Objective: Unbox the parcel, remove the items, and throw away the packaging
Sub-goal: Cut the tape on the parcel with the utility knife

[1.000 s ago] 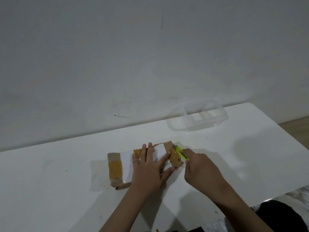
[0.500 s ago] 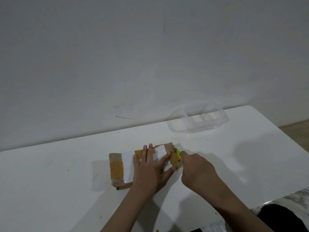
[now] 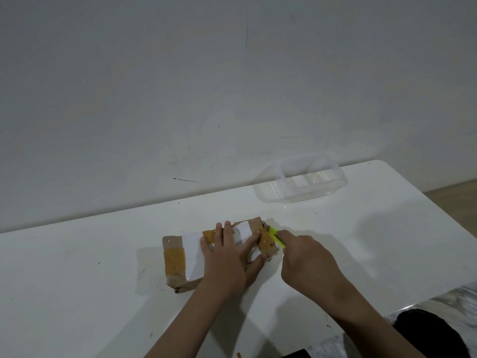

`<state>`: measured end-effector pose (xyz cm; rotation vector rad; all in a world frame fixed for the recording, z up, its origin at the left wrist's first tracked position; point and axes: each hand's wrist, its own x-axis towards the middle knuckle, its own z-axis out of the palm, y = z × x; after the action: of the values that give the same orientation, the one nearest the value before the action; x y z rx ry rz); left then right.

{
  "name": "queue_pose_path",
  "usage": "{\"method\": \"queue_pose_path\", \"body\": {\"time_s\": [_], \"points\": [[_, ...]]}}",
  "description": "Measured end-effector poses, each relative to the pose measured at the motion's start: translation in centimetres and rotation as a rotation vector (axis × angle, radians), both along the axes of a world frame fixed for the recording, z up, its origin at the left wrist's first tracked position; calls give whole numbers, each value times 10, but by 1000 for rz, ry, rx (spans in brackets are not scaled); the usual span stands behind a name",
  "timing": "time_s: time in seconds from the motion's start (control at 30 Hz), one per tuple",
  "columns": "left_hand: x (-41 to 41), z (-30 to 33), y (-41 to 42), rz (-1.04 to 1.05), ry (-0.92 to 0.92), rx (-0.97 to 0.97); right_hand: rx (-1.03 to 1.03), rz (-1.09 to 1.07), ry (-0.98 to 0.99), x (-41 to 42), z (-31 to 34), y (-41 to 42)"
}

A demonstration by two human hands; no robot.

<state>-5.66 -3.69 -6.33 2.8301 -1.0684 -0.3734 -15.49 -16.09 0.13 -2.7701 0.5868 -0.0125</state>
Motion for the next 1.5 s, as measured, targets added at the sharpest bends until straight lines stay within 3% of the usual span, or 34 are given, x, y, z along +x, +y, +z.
{"method": "queue_pose_path", "body": {"time_s": [0.77, 1.5], "points": [[-2, -6, 0, 4, -32, -39, 64, -15, 134, 15, 3, 3], [0, -2, -3, 23, 2, -21, -7, 28, 308, 19, 38, -4]]}}
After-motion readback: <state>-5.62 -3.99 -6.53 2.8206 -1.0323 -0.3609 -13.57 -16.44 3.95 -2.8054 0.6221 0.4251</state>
